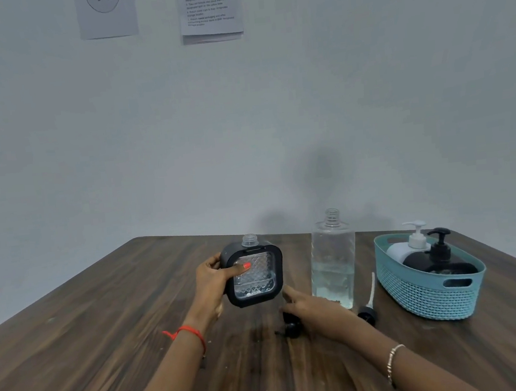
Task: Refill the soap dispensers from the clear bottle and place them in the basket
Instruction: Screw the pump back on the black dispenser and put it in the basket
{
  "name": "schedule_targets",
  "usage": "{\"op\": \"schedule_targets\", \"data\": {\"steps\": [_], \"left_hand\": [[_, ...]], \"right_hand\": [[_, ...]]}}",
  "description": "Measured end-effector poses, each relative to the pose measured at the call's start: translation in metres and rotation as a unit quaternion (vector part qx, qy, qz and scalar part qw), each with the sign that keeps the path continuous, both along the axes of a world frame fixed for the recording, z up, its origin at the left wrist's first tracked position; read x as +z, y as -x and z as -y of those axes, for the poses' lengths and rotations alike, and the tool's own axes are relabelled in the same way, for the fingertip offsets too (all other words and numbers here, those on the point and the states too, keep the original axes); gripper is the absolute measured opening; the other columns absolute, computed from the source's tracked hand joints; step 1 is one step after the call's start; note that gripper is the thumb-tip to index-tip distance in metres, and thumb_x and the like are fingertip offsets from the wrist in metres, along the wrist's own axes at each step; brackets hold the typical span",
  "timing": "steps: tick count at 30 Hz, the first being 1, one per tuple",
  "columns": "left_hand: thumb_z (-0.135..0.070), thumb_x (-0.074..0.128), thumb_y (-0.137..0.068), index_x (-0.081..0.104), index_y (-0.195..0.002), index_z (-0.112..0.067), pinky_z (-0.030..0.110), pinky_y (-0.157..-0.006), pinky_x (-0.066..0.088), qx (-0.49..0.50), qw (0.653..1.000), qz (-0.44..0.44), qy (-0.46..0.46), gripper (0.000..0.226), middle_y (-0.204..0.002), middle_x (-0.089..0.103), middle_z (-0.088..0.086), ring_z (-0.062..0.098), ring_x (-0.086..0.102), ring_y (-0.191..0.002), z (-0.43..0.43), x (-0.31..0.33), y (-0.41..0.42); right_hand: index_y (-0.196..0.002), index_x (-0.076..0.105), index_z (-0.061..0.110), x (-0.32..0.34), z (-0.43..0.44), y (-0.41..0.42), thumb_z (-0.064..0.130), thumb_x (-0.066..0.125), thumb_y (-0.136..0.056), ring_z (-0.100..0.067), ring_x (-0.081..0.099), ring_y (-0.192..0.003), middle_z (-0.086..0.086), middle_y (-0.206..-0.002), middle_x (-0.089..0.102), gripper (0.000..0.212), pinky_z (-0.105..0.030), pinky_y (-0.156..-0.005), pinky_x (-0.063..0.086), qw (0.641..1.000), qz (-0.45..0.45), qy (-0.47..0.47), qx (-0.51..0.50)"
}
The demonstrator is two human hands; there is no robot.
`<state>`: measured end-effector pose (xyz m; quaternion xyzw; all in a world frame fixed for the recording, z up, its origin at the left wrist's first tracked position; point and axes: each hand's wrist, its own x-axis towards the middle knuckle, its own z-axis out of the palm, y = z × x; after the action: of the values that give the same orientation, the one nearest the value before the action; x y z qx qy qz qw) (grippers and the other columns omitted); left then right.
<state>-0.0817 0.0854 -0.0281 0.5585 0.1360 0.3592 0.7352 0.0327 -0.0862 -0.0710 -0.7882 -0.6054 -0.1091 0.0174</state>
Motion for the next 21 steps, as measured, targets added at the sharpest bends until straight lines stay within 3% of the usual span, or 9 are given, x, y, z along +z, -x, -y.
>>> {"op": "schedule_targets", "data": {"steps": [3,6,9,11,13,15,21], "left_hand": [[0.013,0.073,-0.063,0.062,-0.09,-0.006,0.025,-0.05,0.056,0.003,1.0,0.001,0.001,0.035,-0.083,0.069,0.006,0.01,0.069,-0.057,-0.002,0.001,0.004],[0.013,0.073,-0.062,0.062,-0.095,-0.004,0.025,-0.049,0.055,0.006,1.0,0.002,-0.002,0.038,-0.082,0.068,0.006,0.009,0.068,-0.056,-0.003,0.005,0.006],[0.014,0.073,-0.062,0.062,-0.093,-0.003,0.024,-0.049,0.055,0.001,1.0,0.006,-0.006,0.037,-0.081,0.068,0.005,0.009,0.068,-0.055,0.0,0.009,0.005],[0.014,0.073,-0.062,0.062,-0.096,-0.001,0.024,-0.049,0.055,-0.006,1.0,0.007,-0.013,0.039,-0.081,0.068,0.005,0.009,0.068,-0.056,0.004,0.013,0.005],[0.013,0.074,-0.062,0.063,-0.097,-0.001,0.024,-0.049,0.055,-0.016,1.0,0.004,-0.02,0.039,-0.081,0.068,0.005,0.009,0.068,-0.057,0.01,0.016,0.003],[0.013,0.074,-0.062,0.063,-0.093,-0.002,0.025,-0.05,0.055,-0.027,0.999,0.004,-0.026,0.037,-0.081,0.068,0.005,0.009,0.068,-0.057,0.017,0.021,0.001],[0.012,0.073,-0.063,0.063,-0.095,-0.003,0.025,-0.052,0.055,-0.063,0.997,0.015,-0.044,0.037,-0.084,0.069,0.005,0.01,0.069,-0.062,0.035,0.033,-0.004]], "right_hand": [[-0.109,0.056,0.002,0.017,0.006,-0.004,0.003,0.055,-0.08,-0.019,0.052,-0.092,-0.011,-0.116,0.047,0.029,-0.027,-0.081,0.045,0.99,-0.097,-0.097,0.022],[-0.098,0.061,-0.002,0.053,0.016,-0.002,0.007,0.065,-0.078,-0.016,0.051,-0.08,-0.015,-0.095,0.059,0.022,-0.025,-0.072,0.044,0.95,-0.155,-0.271,-0.028],[-0.097,0.063,0.002,0.099,0.021,0.001,0.011,0.069,-0.079,-0.007,0.055,-0.069,-0.001,-0.082,0.061,0.021,-0.012,-0.06,0.047,0.858,-0.234,-0.452,-0.071],[-0.097,0.066,0.0,0.132,0.024,0.002,0.01,0.069,-0.08,-0.006,0.055,-0.059,-0.003,-0.074,0.062,0.021,-0.011,-0.053,0.046,0.78,-0.295,-0.55,-0.043],[-0.094,0.068,-0.002,0.163,0.027,0.008,0.009,0.069,-0.08,-0.004,0.05,-0.048,-0.006,-0.064,0.06,0.018,-0.013,-0.05,0.044,0.73,-0.337,-0.594,-0.005],[-0.09,0.069,0.002,0.186,0.026,0.015,0.009,0.069,-0.08,-0.006,0.049,-0.049,-0.006,-0.062,0.06,0.011,-0.016,-0.051,0.044,0.733,-0.34,-0.589,0.019],[-0.082,0.07,0.007,0.205,0.019,0.025,0.013,0.069,-0.08,-0.01,0.049,-0.049,-0.007,-0.062,0.06,0.007,-0.017,-0.052,0.042,0.798,-0.318,-0.511,0.013]]}}
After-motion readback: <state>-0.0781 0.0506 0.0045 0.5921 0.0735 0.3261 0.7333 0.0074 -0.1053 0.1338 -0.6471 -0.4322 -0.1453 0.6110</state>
